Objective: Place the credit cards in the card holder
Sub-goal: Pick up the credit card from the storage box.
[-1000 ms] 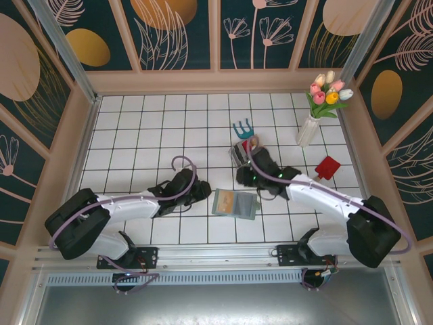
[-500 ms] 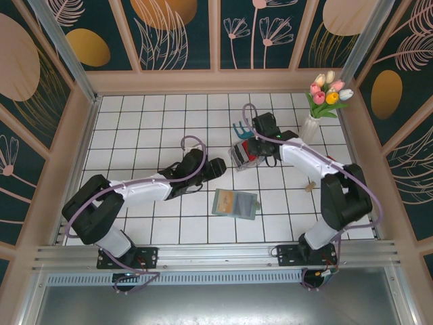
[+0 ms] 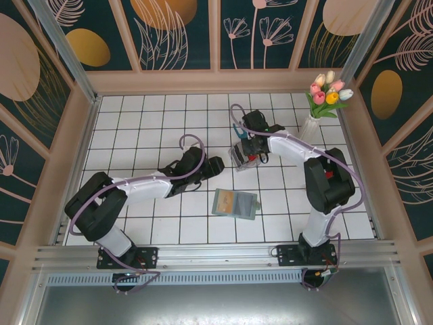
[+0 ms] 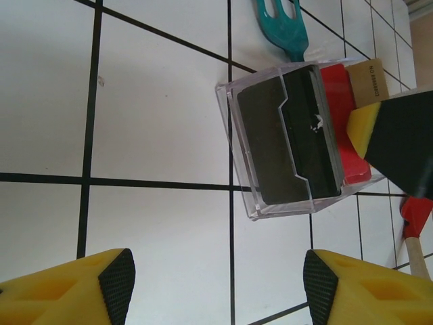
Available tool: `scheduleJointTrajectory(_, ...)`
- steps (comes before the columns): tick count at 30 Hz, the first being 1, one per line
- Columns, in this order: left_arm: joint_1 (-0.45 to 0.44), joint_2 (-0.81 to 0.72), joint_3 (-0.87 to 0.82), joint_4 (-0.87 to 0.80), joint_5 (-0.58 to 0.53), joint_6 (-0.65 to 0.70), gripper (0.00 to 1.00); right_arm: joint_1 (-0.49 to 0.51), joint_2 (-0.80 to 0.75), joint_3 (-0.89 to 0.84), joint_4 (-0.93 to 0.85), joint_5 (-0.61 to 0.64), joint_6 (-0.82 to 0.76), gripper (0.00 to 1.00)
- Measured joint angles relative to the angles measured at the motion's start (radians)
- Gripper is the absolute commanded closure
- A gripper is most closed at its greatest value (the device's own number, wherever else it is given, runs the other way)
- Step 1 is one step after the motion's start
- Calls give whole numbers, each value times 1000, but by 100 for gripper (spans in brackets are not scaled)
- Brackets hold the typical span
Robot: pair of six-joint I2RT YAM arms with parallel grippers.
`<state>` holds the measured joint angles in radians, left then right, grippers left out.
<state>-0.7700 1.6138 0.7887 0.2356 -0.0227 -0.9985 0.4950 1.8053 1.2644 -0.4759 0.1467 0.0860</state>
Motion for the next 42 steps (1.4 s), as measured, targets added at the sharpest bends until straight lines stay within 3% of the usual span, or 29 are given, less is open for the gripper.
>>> scheduleJointTrajectory(5, 0, 9, 5, 0, 14, 0, 31, 31, 23, 15, -7, 99, -10, 64)
scheduleJointTrajectory(14, 0, 13, 16, 0, 19, 0, 31, 65, 24, 16, -7, 200, -33, 80)
scheduleJointTrajectory(42, 0, 14, 16, 0, 40, 0, 31, 64, -37, 16, -19, 196, -47, 100)
